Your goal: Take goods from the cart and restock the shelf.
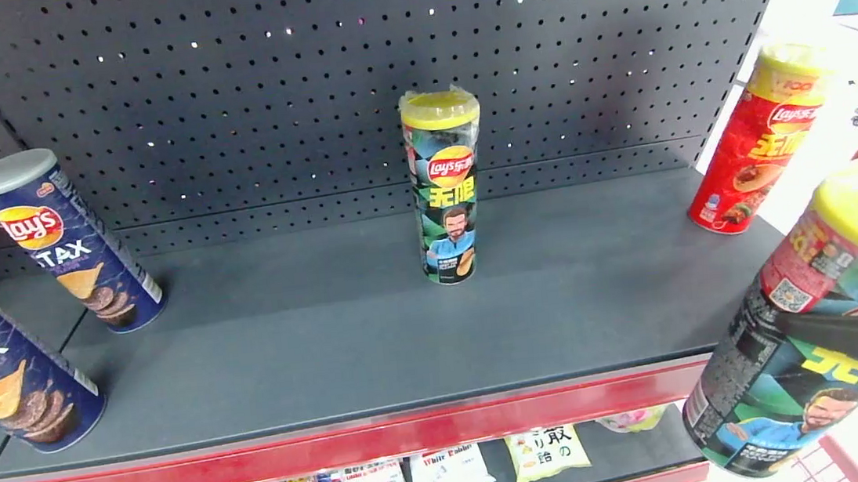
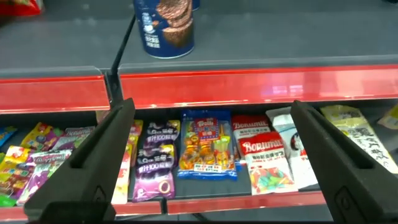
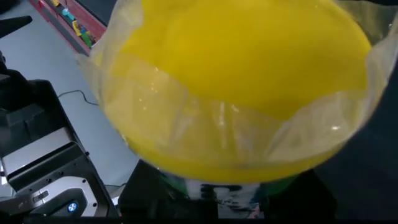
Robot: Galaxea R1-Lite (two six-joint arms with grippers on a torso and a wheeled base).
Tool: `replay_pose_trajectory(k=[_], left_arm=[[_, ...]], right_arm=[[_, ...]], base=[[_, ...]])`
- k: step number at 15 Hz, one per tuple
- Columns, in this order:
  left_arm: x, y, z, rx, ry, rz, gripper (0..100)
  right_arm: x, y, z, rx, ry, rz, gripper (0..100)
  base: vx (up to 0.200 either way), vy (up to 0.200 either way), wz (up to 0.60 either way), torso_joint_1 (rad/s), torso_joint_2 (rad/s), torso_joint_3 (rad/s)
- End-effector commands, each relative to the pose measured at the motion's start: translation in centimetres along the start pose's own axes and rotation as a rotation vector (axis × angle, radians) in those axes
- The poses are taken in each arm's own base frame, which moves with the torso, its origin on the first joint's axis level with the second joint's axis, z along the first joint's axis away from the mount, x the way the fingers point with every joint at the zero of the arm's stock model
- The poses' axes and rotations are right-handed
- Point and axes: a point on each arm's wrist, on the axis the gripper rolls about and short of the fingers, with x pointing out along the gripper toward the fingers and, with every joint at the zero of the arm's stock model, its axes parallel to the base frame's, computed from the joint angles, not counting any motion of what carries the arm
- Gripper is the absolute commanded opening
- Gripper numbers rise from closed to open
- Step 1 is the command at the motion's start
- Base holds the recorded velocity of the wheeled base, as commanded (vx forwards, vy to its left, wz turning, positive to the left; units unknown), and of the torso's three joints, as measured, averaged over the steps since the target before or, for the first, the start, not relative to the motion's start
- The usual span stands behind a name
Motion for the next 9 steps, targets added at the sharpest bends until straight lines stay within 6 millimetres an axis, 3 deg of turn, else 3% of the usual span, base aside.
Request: replay_pose_trajectory(k=[1,6,9], left_arm=[[0.0,0.0,0.0,0.000,0.001,0.000,100],[0.2,0.0,0.1,0.003,0.029,-0.014,100],[0.1,-0.2,0.2,0.067,0.014,-0.125,100]], right_arm=[[0.1,-0.1,0.0,0.000,0.002,0.004,0],[0.9,-0.2,0.5,-0.016,-0.004,0.023,0],[2.9,-1.6,1.3,-0.047,-0.037,-0.096,0]], base=[[0.000,0.000,0.00,0.000,0.00,0.000],[0.000,0.000,0.00,0.000,0.00,0.000],[0.000,0.000,0.00,0.000,0.00,0.000]])
